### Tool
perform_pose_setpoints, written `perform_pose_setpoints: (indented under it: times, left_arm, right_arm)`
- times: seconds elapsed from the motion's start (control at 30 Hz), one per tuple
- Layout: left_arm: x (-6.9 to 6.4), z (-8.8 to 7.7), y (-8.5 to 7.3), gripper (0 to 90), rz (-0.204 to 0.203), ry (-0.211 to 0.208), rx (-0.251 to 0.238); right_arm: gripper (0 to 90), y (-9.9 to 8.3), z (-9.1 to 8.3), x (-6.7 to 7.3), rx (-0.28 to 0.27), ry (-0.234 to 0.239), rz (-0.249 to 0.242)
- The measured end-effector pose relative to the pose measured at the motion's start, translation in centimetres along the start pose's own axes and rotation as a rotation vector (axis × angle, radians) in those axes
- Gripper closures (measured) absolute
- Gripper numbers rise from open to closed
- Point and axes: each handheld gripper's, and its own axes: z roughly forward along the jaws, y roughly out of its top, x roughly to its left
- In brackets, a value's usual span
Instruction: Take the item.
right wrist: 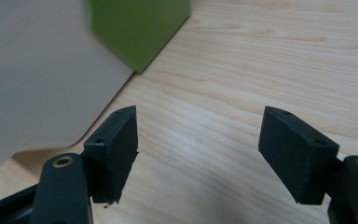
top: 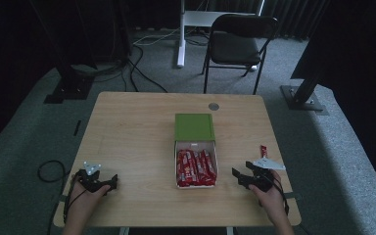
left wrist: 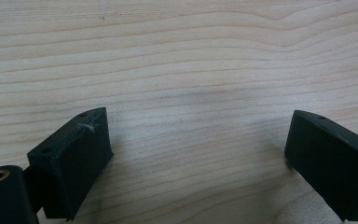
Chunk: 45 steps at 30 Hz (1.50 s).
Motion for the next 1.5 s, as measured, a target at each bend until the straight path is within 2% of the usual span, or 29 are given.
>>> perform_pose_setpoints:
  times: [0.13,0.53,0.77,0.87,1.0,1.1,1.23,1.33,1.4,1.47,1.5]
  left_arm:
    - [0.0,0.0,0.0,7.6,0.000,0.000,0.000]
    - [0.0,0.0,0.0,7.6,0.000,0.000,0.000]
    - [0.0,0.0,0.0,7.6,0.000,0.000,0.000]
    - [0.0,0.0,0.0,7.6,0.000,0.000,0.000]
    - [0.0,0.0,0.0,7.6,0.000,0.000,0.000]
    - [0.0,0.0,0.0,7.6,0.000,0.000,0.000]
    - [0.0,0.0,0.0,7.6,0.000,0.000,-0.001]
    - [0.0,0.0,0.0,7.6,0.000,0.000,0.000]
    - [0.0,0.0,0.0,7.6,-0.003,0.002,0.000]
    - [0.0,0.0,0.0,7.5,-0.009,0.009,0.002]
    - [0.1,0.0,0.0,7.5,-0.013,0.013,0.001]
  right_arm:
    - [25.7,-0.2,-0.1,0.2,0.005,0.030,-0.022]
    - [23.9,-1.0,0.3,1.5,0.064,0.104,-0.121]
    - [25.6,-1.3,0.6,1.9,0.093,0.109,-0.168]
    - [25.5,-1.5,0.7,2.1,0.105,0.113,-0.215]
    - [25.4,-1.6,0.8,2.4,0.105,0.114,-0.234]
    - [21.8,-1.9,1.1,2.6,0.133,0.133,-0.284]
    - [20.0,-2.1,1.3,2.9,0.165,0.150,-0.324]
    - [19.9,-2.2,1.3,3.0,0.166,0.154,-0.333]
    - [19.1,-2.2,1.3,3.0,0.178,0.173,-0.324]
    - [12.1,-2.2,1.4,3.1,0.194,0.198,-0.334]
    - [11.9,-2.2,1.5,3.1,0.200,0.203,-0.342]
